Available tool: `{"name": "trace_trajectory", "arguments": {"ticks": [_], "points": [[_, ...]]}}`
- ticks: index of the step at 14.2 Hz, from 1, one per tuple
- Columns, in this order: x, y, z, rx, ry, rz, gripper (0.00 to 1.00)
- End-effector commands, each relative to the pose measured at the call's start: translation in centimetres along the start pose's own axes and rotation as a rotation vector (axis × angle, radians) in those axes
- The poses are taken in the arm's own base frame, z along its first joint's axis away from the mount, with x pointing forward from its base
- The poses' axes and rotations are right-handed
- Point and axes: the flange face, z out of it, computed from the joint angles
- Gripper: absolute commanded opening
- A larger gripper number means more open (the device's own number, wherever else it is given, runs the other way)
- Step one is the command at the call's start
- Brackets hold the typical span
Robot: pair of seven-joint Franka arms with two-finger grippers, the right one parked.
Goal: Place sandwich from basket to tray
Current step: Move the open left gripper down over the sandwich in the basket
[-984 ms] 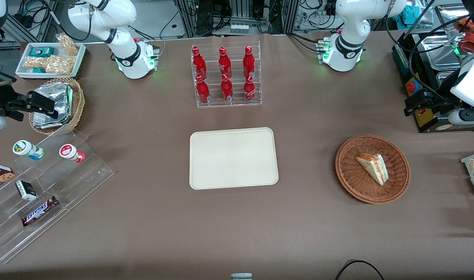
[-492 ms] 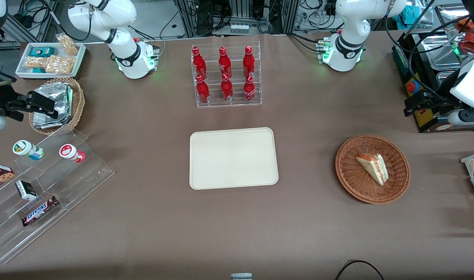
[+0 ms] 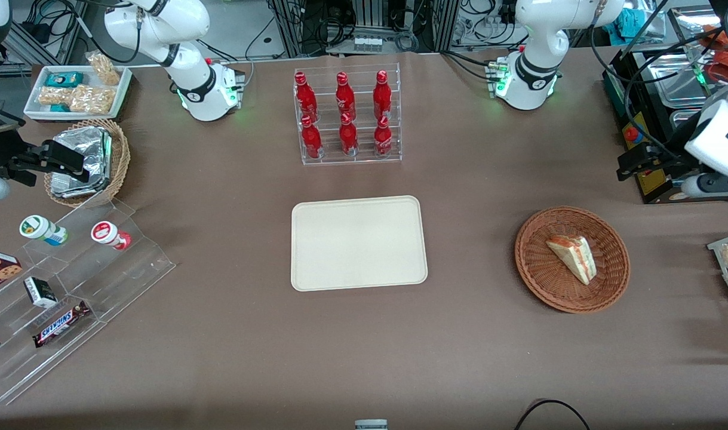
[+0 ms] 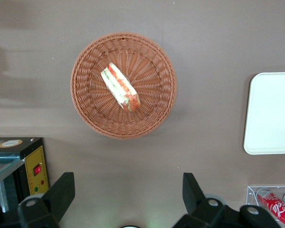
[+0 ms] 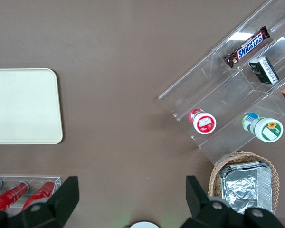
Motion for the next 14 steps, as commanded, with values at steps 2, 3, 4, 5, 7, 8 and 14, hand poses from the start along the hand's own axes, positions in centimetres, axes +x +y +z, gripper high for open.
{"name": "trace_trajectory", "arguments": {"ticks": [2, 3, 4, 5, 7, 8, 14], "points": [[2.4, -0.8, 5.7, 0.003, -0.039, -0.01, 1.0], [2.9, -1.0, 7.8, 0.011, -0.022, -0.011, 1.0], [3.1, -1.1, 10.0, 0.021, -0.012, -0.008, 1.0], [3.2, -1.1, 12.1, 0.026, 0.003, -0.006, 1.0], [3.3, -1.5, 16.3, 0.023, 0.038, -0.009, 1.0], [3.3, -2.5, 18.4, 0.02, 0.049, -0.026, 1.0], [3.2, -3.7, 27.1, -0.009, 0.146, -0.264, 1.0]]}}
